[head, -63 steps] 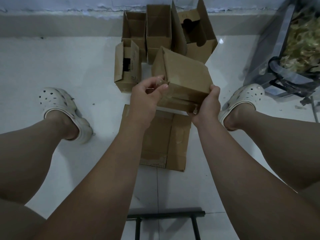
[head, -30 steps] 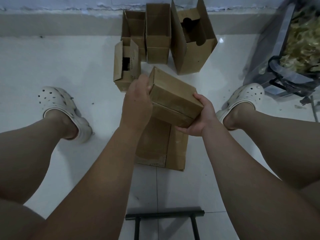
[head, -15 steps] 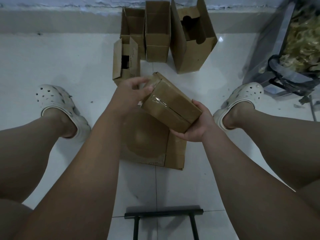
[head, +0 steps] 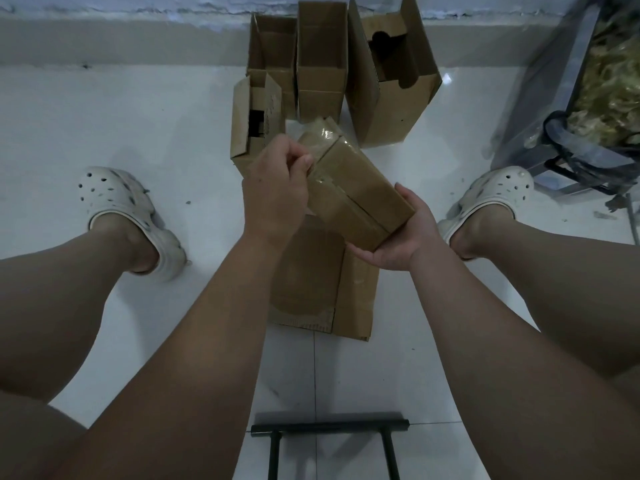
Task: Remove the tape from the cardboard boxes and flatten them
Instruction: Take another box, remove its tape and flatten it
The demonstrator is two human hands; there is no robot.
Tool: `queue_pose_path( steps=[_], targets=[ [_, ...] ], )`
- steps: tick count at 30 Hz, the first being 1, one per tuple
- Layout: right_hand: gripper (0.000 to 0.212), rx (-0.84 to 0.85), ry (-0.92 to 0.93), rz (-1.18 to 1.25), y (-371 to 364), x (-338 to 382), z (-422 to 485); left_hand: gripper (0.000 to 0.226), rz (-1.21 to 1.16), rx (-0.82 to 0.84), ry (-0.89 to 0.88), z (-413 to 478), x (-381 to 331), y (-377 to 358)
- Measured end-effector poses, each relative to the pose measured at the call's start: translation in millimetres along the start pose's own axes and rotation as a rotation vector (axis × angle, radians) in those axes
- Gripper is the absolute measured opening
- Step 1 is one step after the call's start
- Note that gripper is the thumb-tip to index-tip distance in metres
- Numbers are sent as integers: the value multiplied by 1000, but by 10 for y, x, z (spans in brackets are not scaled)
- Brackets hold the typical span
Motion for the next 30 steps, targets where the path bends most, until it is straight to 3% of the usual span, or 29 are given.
queue_pose_path(
  steps=[5,11,14,19,23,26,30],
  targets=[
    [56,-25,27,2,-12,96,-16,10,26,5,-59,11,-160,8],
    [59,-101,27,54,25,87,-30,18,240,-7,-269,-56,-389,-7],
    [63,-144,45,74,38,135,-32,20,301,7,-271,-67,-361,-36],
    [62,-184,44,89,116,83,2,17,209,11,41,-22,32,-23],
    [65,-153,-12,143,129,-93,77,57,-112,144,374,-23,424,-126],
    [60,-79,-31,162,46,-182,110,51,-110,271,404,-50,552,-242],
    [60,-27,-35,141,1,-149,104,50,-333,374,625,-222,762,-334]
  ],
)
Point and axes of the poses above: each hand's wrist, its own z-axis towards the middle knuckle, its own y-axis out of the back of the hand, x = y × z, the point moved 10 cm from there along z, towards the middle knuckle, and after that the axes turned 8 degrees about -x, right-handed, at the moved point
